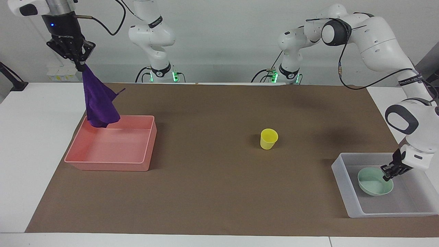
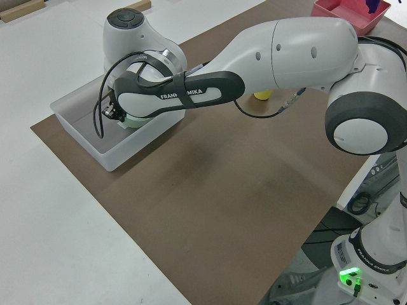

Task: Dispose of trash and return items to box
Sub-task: 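Carry the purple cloth with the right gripper into the pink box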

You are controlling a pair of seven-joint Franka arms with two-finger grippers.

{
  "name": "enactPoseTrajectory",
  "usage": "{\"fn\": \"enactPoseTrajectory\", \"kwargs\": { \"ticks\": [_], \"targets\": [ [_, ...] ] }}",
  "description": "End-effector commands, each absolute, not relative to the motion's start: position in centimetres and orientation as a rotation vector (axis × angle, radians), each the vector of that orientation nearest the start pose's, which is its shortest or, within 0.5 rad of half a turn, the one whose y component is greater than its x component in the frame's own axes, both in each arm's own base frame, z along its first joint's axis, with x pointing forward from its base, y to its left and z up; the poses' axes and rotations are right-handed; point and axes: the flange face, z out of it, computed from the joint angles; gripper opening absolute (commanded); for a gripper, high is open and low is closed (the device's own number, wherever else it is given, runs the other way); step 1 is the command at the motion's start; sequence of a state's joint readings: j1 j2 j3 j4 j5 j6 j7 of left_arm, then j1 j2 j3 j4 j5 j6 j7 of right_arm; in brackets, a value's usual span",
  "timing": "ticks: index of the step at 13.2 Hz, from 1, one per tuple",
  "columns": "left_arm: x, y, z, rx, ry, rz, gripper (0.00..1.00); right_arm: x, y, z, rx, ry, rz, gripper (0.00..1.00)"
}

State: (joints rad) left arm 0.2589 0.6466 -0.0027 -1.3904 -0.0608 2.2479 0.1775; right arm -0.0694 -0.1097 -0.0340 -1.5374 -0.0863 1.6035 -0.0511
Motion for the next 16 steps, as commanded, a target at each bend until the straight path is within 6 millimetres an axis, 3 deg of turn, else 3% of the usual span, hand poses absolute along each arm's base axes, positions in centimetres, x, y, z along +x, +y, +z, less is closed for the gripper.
{"fn": "enactPoseTrajectory", "kwargs": {
  "ticks": [1, 2, 4, 6, 7, 9, 13, 14, 15, 16],
  "targets": [
    [71.3, 19.1, 35.8, -3.104, -0.161, -0.361, 0.19, 53.2, -7.0, 66.9, -3.241, 0.057, -0.301, 0.0],
    [71.4, 19.2, 36.0, -3.102, -0.159, -0.368, 0.27, 54.3, -7.1, 65.5, -3.232, 0.065, -0.302, 0.0],
    [71.3, 19.3, 36.0, -3.1, -0.152, -0.36, 0.56, 54.9, -7.7, 61.0, -3.224, 0.07, -0.304, 0.0],
    [71.4, 19.2, 36.2, -3.092, -0.136, -0.355, 0.73, 52.7, -7.2, 56.6, -3.215, 0.054, -0.356, 0.0],
    [71.4, 19.1, 36.2, -3.082, -0.117, -0.35, 0.81, 51.8, -7.4, 55.1, -3.214, 0.054, -0.356, 0.0],
    [71.5, 18.9, 37.0, -3.065, -0.095, -0.359, 0.97, 51.7, -7.7, 54.3, -3.214, 0.06, -0.343, 0.0],
    [70.7, 15.7, 43.9, -3.059, -0.033, -0.414, 1.0, 53.0, -9.1, 51.4, -3.212, 0.098, -0.364, 0.0],
    [70.1, 14.6, 45.9, -3.065, -0.014, -0.405, 1.0, 53.5, -9.2, 50.0, -3.213, 0.108, -0.335, 0.0],
    [69.6, 12.9, 47.2, -3.072, 0.02, -0.387, 1.0, 54.5, -10.2, 47.1, -3.212, 0.133, -0.307, 0.0],
    [68.9, 11.9, 48.4, -3.074, 0.039, -0.388, 1.0, 55.5, -10.5, 45.4, -3.211, 0.133, -0.329, 0.0]
  ]
}}
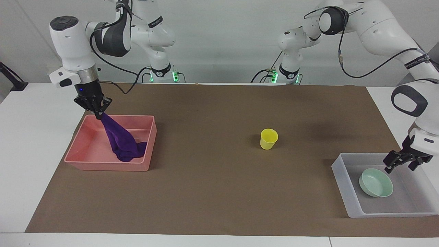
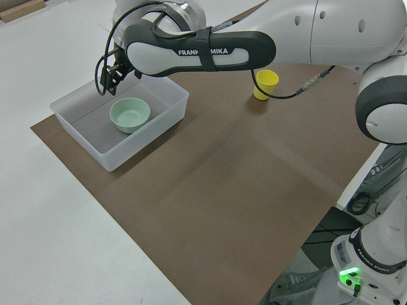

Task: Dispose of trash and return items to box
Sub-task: 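Release the cloth and withdraw the right gripper while the left gripper reaches the cup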

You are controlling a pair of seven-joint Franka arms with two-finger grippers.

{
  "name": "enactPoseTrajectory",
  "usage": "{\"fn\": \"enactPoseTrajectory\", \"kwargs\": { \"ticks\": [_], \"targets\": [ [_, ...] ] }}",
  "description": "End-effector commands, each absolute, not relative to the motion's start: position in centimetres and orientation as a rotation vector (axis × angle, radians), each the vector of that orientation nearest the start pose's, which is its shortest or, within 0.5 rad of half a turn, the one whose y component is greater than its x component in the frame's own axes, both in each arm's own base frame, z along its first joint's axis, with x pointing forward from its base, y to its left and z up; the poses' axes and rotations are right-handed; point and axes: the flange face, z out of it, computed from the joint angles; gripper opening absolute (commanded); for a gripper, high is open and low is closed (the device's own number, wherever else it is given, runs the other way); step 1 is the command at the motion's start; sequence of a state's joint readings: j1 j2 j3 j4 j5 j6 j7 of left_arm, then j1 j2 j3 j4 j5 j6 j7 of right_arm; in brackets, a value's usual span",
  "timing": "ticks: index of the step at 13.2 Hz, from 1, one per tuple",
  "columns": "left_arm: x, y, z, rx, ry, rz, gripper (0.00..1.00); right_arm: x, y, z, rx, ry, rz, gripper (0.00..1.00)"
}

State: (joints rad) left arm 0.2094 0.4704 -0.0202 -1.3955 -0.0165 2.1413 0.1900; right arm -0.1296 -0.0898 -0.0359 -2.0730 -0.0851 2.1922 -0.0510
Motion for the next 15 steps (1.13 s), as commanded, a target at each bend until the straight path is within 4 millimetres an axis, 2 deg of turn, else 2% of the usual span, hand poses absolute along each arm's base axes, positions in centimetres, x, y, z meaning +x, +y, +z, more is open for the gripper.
{"fn": "enactPoseTrajectory", "kwargs": {
  "ticks": [1, 3, 5, 6, 9, 10, 11, 12, 15],
  "targets": [
    [68.3, 10.8, 49.3, -3.077, 0.057, -0.387, 1.0, 55.9, -10.7, 44.5, -3.211, 0.134, -0.322, 0.0],
    [67.6, 8.5, 50.3, -3.085, 0.102, -0.36, 1.0, 56.5, -10.7, 40.8, -3.157, 0.206, -0.232, 0.0],
    [66.7, 6.6, 51.2, -3.099, 0.151, -0.296, 1.0, 57.1, -9.3, 39.8, -3.138, 0.198, -0.255, 0.0],
    [66.2, 5.5, 51.4, -3.104, 0.173, -0.273, 1.0, 57.0, -9.3, 38.7, -3.139, 0.2, -0.255, 0.0],
    [65.0, 2.4, 50.6, -3.114, 0.241, -0.23, 1.0, 56.4, -8.8, 36.3, -3.135, 0.205, -0.325, 0.0],
    [64.6, 1.0, 50.3, -3.117, 0.265, -0.217, 1.0, 56.5, -8.4, 36.4, -3.134, 0.205, -0.314, 0.19],
    [64.4, -0.5, 49.8, -3.12, 0.291, -0.203, 1.0, 56.5, -8.4, 36.6, -3.135, 0.205, -0.299, 0.71],
    [64.0, -2.1, 49.6, -3.119, 0.317, -0.2, 1.0, 56.8, -8.5, 37.3, -3.135, 0.207, -0.273, 1.0],
    [62.4, -6.0, 47.3, -3.129, 0.298, -0.212, 1.0, 57.4, -8.2, 41.6, -3.135, 0.208, -0.227, 1.0]
  ]
}}
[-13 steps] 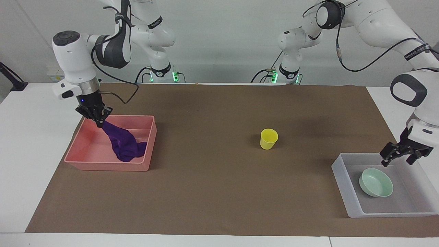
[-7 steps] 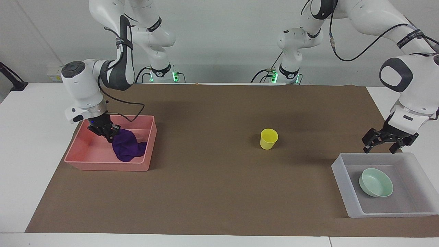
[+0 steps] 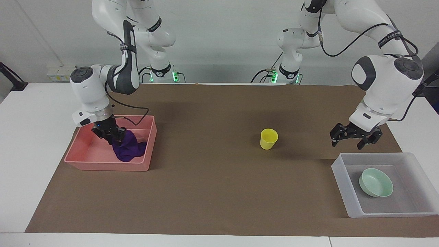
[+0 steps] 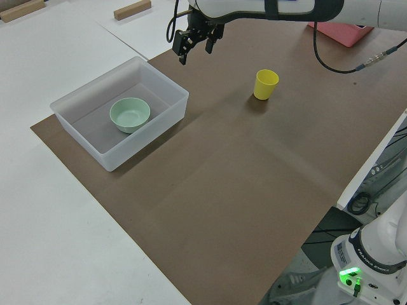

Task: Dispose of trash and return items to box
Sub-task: 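Release the cloth and withdraw the right gripper while the left gripper reaches the cup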

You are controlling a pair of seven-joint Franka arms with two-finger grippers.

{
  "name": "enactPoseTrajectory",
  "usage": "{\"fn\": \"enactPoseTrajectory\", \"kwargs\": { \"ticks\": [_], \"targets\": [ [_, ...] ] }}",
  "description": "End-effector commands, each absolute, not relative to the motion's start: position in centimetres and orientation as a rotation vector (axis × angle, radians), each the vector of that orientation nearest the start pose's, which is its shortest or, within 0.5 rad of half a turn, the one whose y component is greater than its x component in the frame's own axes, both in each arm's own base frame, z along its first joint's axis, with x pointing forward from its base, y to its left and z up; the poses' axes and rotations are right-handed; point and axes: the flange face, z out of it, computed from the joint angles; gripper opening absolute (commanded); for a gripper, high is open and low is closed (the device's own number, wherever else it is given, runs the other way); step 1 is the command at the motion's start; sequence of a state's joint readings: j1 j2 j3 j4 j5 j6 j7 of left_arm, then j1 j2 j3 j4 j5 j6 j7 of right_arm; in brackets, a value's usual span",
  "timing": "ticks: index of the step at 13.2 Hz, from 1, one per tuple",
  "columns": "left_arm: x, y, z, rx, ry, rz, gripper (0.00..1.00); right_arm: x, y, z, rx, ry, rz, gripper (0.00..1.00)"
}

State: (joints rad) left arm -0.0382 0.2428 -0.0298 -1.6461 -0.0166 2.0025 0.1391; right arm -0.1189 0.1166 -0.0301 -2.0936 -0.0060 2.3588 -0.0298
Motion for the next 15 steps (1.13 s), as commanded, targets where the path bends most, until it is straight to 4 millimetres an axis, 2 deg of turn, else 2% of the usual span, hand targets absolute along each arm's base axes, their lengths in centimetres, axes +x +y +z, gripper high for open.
{"fn": "enactPoseTrajectory", "kwargs": {
  "ticks": [1, 3, 5, 9, 12, 13, 15],
  "targets": [
    [61.7, -7.1, 46.2, -3.132, 0.272, -0.248, 1.0, 57.0, -8.2, 43.3, -3.135, 0.208, -0.224, 1.0],
    [60.2, -8.7, 44.4, -3.135, 0.259, -0.301, 1.0, 55.4, -8.0, 47.1, -3.14, 0.205, -0.217, 1.0],
    [59.3, -10.5, 43.6, -3.136, 0.305, -0.27, 1.0, 54.3, -7.9, 50.6, -3.139, 0.213, -0.19, 1.0],
    [57.4, -13.9, 42.0, -3.134, 0.38, -0.218, 1.0, 54.0, -7.6, 59.0, -3.146, 0.267, -0.076, 1.0],
    [55.5, -17.0, 40.3, -3.135, 0.415, -0.176, 1.0, 53.1, -7.0, 61.7, -3.145, 0.262, -0.05, 1.0],
    [54.8, -17.8, 39.8, -3.133, 0.434, -0.168, 1.0, 52.8, -6.8, 63.2, -3.145, 0.261, -0.048, 1.0],
    [52.7, -19.8, 38.6, -3.126, 0.504, -0.174, 1.0, 52.8, -6.3, 63.5, -3.146, 0.249, -0.057, 1.0]
  ]
}}
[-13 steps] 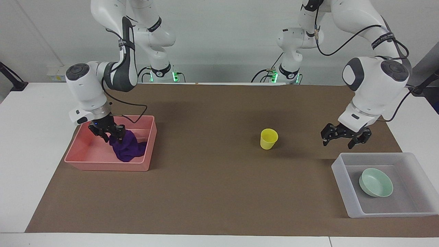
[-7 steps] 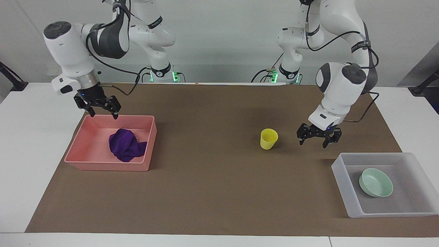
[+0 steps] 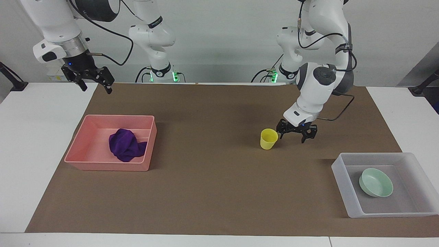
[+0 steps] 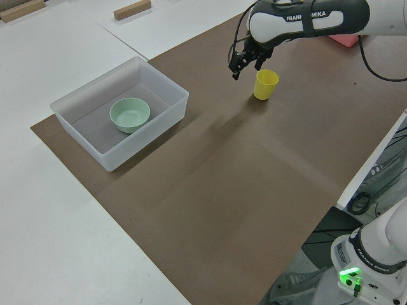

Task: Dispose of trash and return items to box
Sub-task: 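Grasp the yellow cup rim with the left gripper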

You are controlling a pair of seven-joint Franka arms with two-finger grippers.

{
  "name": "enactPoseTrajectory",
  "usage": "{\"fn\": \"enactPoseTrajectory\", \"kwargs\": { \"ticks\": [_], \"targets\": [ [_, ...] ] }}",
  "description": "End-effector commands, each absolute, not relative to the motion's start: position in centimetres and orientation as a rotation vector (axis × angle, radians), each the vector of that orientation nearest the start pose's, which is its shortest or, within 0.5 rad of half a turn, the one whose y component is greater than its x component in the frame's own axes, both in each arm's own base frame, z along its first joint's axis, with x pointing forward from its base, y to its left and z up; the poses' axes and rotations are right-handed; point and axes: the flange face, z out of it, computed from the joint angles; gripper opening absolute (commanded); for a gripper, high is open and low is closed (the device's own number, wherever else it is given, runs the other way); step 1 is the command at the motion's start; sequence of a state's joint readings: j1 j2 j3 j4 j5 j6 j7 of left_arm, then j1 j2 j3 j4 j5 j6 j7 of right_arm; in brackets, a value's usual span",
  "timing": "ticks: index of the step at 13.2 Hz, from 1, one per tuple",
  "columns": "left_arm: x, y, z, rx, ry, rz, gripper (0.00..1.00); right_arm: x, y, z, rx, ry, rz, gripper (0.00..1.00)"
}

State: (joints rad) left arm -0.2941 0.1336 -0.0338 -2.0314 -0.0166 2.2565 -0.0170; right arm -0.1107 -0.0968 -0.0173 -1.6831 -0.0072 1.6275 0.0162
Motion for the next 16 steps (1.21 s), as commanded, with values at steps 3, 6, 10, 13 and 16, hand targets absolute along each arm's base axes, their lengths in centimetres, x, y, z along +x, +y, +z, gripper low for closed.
{"fn": "enactPoseTrajectory", "kwargs": {
  "ticks": [3, 6, 10, 13, 16],
  "targets": [
    [51.7, -20.0, 37.7, -3.123, 0.519, -0.174, 1.0, 52.6, -4.7, 63.0, -3.15, 0.208, -0.041, 1.0],
    [51.4, -19.9, 36.5, -3.126, 0.516, -0.205, 1.0, 52.5, -5.3, 63.0, -3.149, 0.224, -0.041, 1.0],
    [50.9, -21.8, 34.9, -3.14, 0.479, -0.222, 0.94, 52.5, -5.1, 62.8, -3.149, 0.222, -0.036, 1.0],
    [51.0, -21.4, 34.9, -3.141, 0.467, -0.213, 0.23, 52.5, -5.2, 62.8, -3.149, 0.222, -0.04, 1.0],
    [51.0, -21.6, 35.0, -3.141, 0.474, -0.222, 0.0, 52.5, -5.1, 62.8, -3.149, 0.22, -0.041, 1.0]
  ]
}}
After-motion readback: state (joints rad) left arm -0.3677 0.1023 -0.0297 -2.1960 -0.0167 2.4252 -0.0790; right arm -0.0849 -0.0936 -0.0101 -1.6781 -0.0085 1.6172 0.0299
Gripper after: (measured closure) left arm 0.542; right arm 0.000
